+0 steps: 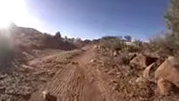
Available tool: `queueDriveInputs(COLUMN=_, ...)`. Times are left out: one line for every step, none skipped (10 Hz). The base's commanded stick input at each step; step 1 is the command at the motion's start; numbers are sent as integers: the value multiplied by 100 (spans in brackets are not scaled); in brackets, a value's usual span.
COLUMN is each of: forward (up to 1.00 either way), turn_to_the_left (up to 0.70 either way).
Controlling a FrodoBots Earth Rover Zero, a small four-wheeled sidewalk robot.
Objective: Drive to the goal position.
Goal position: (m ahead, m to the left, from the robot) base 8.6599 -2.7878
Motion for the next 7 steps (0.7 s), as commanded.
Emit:
queueDriveInputs(forward=50, turn_to_the_left=0)
queueDriveInputs(forward=50, turn_to_the_left=0)
queueDriveInputs(forward=50, turn_to_the_left=0)
queueDriveInputs(forward=50, turn_to_the_left=0)
queueDriveInputs(forward=50, turn_to_the_left=0)
queueDriveInputs(forward=50, turn_to_the_left=0)
queueDriveInputs(forward=50, turn_to_the_left=0)
